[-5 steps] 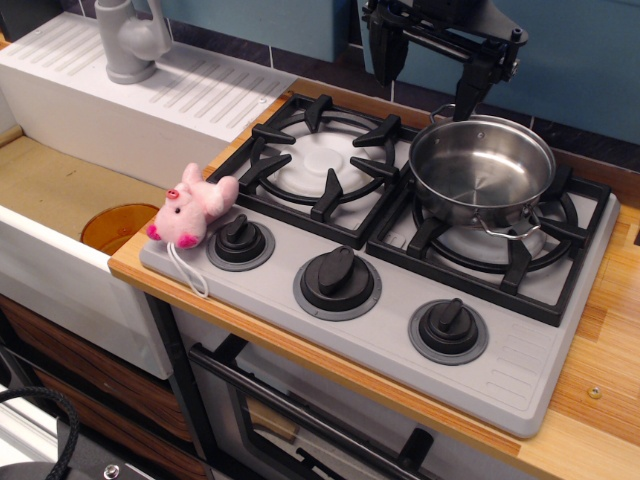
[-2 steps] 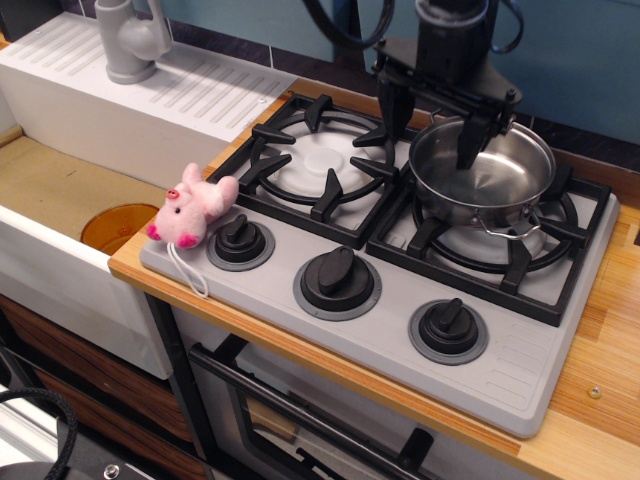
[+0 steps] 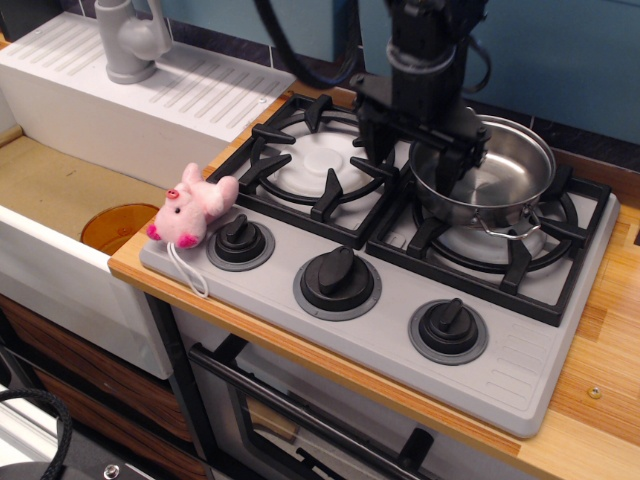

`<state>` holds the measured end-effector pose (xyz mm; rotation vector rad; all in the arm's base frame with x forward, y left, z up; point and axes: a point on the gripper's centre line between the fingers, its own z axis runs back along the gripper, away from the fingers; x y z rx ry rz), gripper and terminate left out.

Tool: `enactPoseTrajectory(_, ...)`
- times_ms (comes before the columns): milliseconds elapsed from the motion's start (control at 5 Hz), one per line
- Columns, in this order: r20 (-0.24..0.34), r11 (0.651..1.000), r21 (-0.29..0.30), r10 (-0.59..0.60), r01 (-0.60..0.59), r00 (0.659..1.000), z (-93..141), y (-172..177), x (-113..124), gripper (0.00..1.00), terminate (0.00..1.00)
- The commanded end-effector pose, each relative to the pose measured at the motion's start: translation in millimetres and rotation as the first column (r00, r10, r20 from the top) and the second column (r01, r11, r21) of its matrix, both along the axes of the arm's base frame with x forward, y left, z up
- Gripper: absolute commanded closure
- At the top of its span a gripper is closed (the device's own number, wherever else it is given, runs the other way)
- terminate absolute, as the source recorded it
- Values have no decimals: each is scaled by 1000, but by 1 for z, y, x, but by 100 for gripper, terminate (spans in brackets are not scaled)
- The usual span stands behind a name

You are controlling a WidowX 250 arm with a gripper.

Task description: Put pan on stove and put stuffedpig in pan

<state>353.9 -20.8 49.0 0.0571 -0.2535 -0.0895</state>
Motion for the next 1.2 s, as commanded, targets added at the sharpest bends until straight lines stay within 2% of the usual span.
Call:
enactPoseTrajectory(0, 44, 1000, -13, 8, -7, 999, 5, 0, 8, 100, 0)
enactPoseTrajectory(600, 29, 1000, -22, -12, 12, 1000, 14, 2, 10, 100, 0)
enactPoseTrajectory(1000, -4, 1000, 21, 3, -2, 1000, 48, 4, 2, 100, 0)
